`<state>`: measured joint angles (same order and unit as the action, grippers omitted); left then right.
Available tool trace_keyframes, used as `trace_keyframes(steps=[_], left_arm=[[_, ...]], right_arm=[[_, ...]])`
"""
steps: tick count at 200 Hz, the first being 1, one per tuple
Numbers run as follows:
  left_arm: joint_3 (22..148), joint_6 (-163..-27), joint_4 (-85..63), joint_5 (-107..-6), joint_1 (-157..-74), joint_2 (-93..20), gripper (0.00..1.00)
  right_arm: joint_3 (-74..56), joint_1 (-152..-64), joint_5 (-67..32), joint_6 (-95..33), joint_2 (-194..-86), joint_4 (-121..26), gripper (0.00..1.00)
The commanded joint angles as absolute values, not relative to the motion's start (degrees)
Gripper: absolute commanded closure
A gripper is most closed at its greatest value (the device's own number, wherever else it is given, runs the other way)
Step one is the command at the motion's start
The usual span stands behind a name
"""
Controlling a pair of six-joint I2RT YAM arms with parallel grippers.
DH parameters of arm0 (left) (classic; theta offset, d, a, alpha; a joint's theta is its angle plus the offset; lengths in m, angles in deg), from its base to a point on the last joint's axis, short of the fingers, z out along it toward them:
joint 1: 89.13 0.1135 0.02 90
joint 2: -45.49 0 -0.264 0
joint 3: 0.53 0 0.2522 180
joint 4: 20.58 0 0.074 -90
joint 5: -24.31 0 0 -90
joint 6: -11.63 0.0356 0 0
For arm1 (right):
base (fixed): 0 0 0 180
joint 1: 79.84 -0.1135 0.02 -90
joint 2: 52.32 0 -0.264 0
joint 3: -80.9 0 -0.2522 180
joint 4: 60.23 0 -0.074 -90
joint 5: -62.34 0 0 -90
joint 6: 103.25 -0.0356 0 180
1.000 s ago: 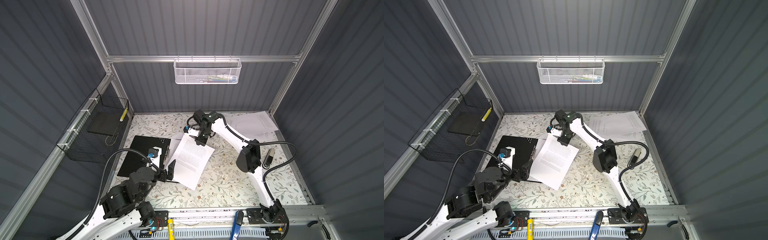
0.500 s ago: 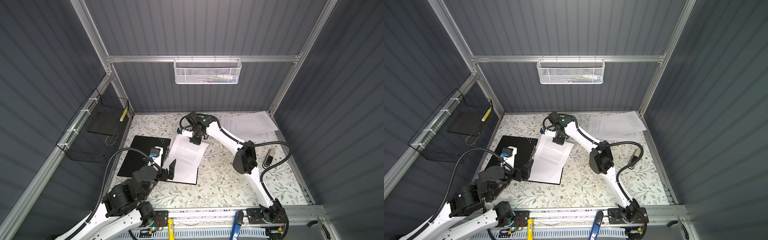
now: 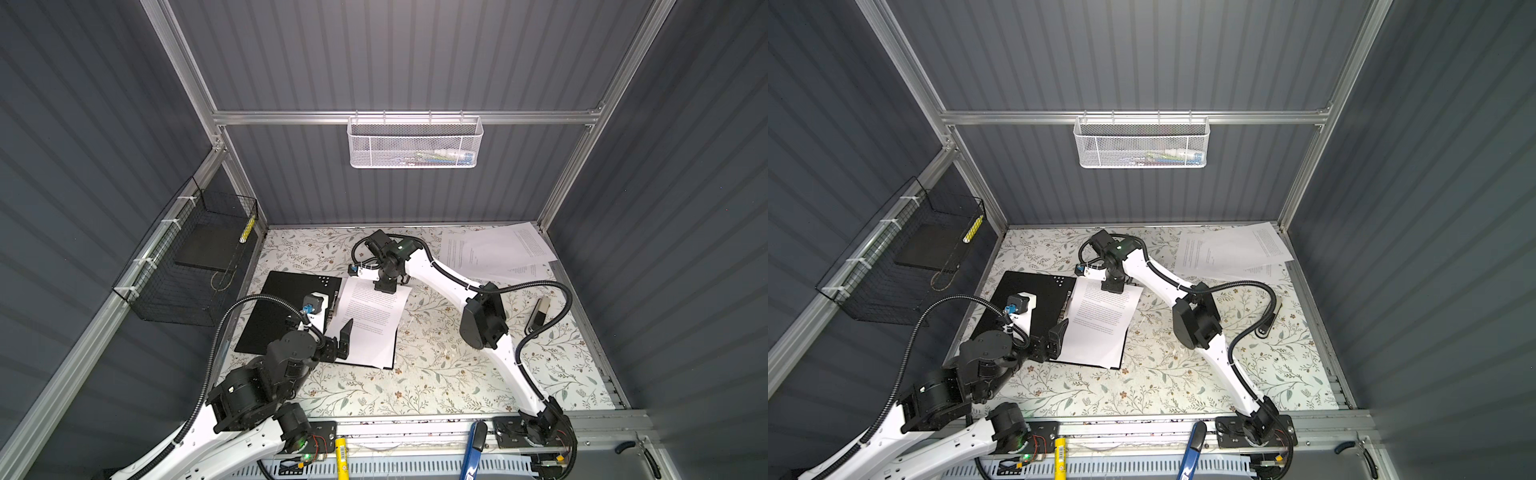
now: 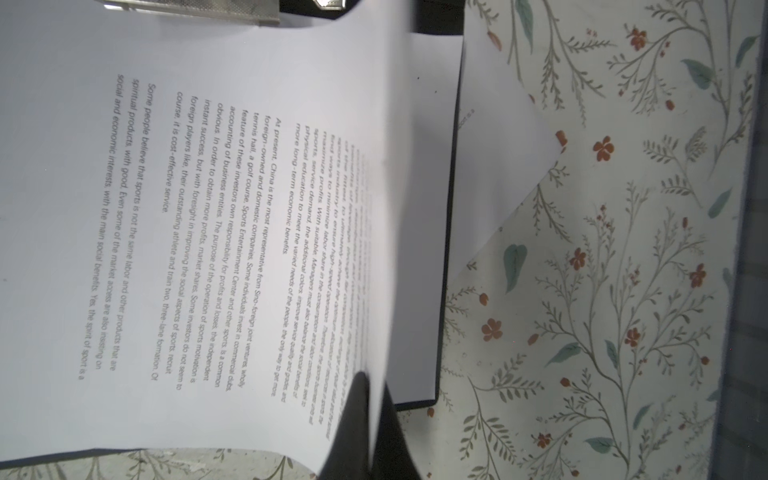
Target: Put the files into the folder
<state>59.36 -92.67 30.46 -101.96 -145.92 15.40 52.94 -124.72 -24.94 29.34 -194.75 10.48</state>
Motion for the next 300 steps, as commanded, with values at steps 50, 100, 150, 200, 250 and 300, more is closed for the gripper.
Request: trace_keyframes(steps=[50,100,150,200,250,300], left_arm=[[58.8,-91.5,29.7,-102.2,-145.6,14.3,0.0],[58.8,-91.5,29.7,-102.3,-145.6,13.7,0.0],[58.8,-93.6,30.2,-103.5,-145.6,13.0,0.0],[58.2,-104.6,30.5,-100.5,-145.5,4.7,0.0],[54.8,-112.5,21.2,-76.2,-129.3,-9.8,0.0],[49.8,-116.2,12.6,-59.2,-104.4,-17.7,0.0]], right_arm=[[52.3,-125.3,-27.5,30.9,-196.7,5.5,0.73],[49.4,-125.3,-33.3,28.6,-196.3,-5.7,0.01],[41.6,-123.6,-46.4,6.7,-189.0,-23.5,0.01],[27.7,-111.5,-20.0,-33.7,-175.7,-20.7,0.01],[1.0,-110.5,-12.7,-45.3,-162.7,-33.2,0.01],[-17.3,-112.0,-9.5,-58.8,-158.5,-46.4,0.01]])
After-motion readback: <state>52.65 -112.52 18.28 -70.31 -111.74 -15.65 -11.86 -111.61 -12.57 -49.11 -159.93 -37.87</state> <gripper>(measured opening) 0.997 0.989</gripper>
